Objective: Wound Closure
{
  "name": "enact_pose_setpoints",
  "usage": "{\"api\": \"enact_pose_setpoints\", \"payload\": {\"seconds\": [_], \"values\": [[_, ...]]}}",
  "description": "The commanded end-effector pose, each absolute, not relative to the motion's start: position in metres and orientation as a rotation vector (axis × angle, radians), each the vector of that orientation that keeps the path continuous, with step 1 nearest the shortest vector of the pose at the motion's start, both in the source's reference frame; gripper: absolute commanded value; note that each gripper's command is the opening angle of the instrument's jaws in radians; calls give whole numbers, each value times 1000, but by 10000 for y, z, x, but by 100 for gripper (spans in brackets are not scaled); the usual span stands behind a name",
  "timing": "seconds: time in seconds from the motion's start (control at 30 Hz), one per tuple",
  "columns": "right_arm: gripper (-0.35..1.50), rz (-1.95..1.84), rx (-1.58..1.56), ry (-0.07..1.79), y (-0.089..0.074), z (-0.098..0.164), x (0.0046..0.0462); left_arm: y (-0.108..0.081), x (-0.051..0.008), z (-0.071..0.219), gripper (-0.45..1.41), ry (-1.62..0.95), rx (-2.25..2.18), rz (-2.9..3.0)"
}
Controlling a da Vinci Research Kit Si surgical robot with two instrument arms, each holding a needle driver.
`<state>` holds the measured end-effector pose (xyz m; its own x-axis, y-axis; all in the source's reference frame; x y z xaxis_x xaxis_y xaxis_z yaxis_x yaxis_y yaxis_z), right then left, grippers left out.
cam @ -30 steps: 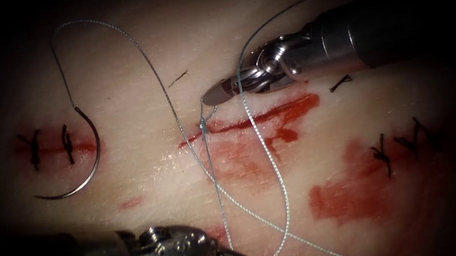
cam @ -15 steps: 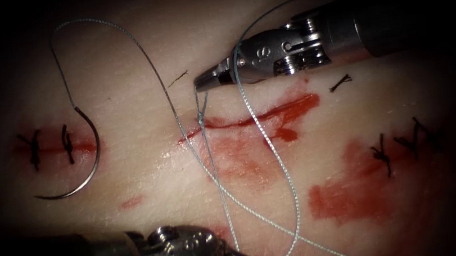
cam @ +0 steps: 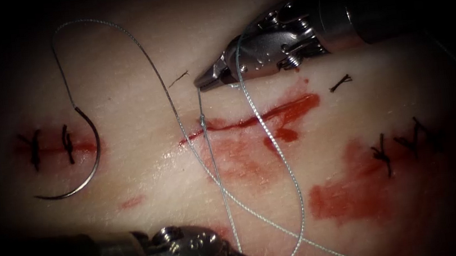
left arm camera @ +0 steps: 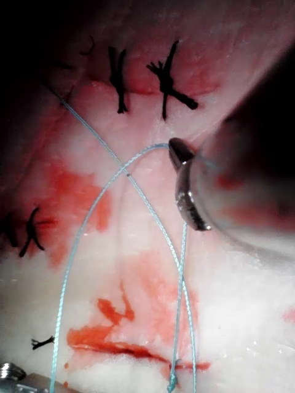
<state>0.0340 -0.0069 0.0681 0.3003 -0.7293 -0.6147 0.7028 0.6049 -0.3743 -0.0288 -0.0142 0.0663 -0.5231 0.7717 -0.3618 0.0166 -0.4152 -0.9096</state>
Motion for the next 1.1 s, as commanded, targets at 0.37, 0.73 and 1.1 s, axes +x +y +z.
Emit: {"api": "enact_pose_setpoints", "payload": {"seconds": [0.37,0.73,1.1], "values": [[-35,-637,25,768,-77,700,347,-163,-306,659,-45,-1385,-1149,1920],[-35,-596,40,767,-79,705,347,-165,-303,656,-45,-1416,-1130,1920],[10,-402,144,771,-90,697,340,-107,-295,649,-45,-1241,-1278,1797]]}}
